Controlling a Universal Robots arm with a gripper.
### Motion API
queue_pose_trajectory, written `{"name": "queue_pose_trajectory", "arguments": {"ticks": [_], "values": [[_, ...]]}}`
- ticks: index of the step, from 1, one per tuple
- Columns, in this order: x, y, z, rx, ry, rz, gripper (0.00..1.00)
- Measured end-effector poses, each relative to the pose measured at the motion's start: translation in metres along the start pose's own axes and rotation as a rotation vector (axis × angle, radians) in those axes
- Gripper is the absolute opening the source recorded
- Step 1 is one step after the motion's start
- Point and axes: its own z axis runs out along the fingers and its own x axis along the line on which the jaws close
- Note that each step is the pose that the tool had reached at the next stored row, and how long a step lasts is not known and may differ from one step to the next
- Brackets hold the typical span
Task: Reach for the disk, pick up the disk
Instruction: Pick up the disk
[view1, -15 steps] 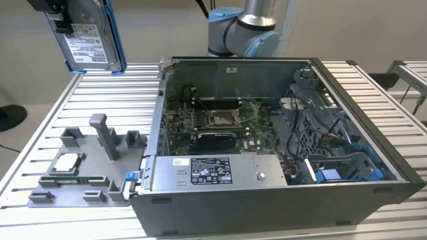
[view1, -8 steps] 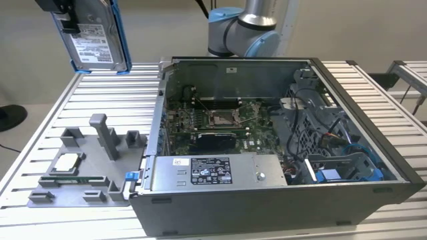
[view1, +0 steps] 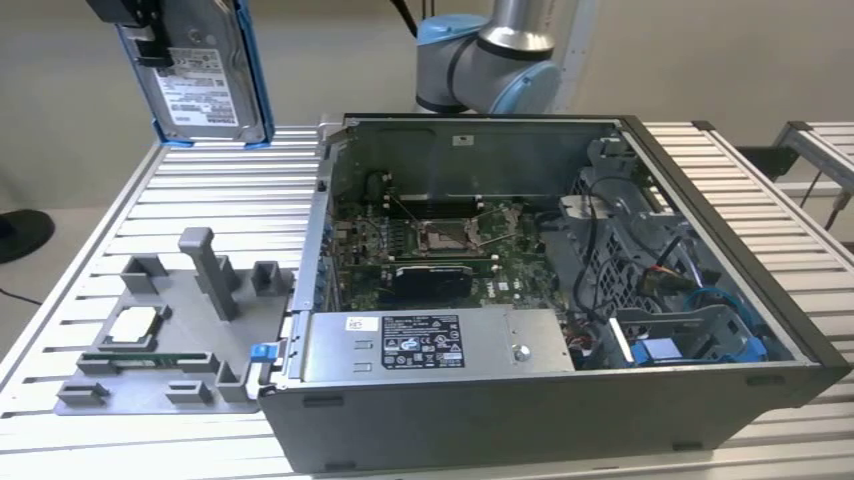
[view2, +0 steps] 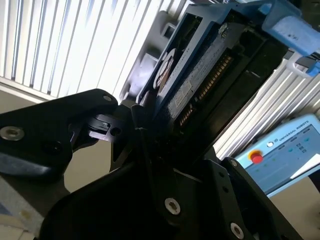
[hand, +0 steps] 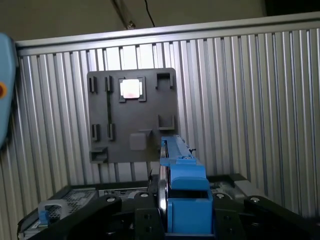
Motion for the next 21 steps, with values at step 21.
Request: {"name": "queue_pose_trajectory", "arguments": {"ticks": [21], "values": [[-0.0035, -0.0321, -0.0007, 0.0, 0.0, 0.0, 0.0]]}}
